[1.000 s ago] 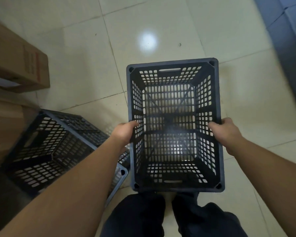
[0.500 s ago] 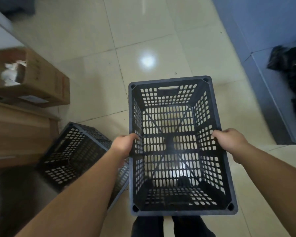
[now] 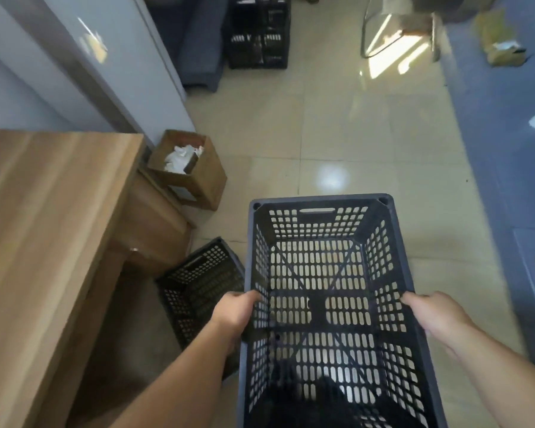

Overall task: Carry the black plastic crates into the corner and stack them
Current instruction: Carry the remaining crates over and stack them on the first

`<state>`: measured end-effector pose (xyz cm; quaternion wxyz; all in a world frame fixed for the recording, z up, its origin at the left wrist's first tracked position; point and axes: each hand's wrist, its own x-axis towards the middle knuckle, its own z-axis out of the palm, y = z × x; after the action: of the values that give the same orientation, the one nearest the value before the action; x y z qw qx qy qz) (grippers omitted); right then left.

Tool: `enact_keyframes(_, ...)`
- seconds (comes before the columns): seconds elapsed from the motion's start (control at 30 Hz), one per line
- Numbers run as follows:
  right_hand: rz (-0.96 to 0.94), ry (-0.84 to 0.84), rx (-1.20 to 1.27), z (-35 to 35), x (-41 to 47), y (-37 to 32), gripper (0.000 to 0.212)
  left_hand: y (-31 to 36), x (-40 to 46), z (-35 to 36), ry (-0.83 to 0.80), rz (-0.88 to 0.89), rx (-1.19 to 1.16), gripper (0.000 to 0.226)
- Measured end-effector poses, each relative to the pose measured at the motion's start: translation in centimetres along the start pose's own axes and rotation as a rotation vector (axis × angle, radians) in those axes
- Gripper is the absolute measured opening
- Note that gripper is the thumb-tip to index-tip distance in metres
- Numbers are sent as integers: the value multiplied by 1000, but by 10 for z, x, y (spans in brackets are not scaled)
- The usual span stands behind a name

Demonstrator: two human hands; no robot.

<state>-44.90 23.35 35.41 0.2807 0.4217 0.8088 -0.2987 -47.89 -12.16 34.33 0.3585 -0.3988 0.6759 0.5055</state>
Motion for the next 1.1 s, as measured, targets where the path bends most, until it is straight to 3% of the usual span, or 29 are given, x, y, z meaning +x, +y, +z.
enact_keyframes(0.1,-116,-17,-68,-6,-18,-29,45,-13,-33,-24,68,1,-87,49)
enact_keyframes(0.33,-393,-83,-294,-12,-61,-89,43,-65,-105,-47,258,-8,-295,21)
enact_keyframes(0.6,-605,-162,-432,24,-136,-119,39,-160,-175,-73,394,-43,-484,33)
enact_keyframes(1.1,-885,-345,-631,161,-295,-55,43,-389,-304,-110,606,-112,-792,26)
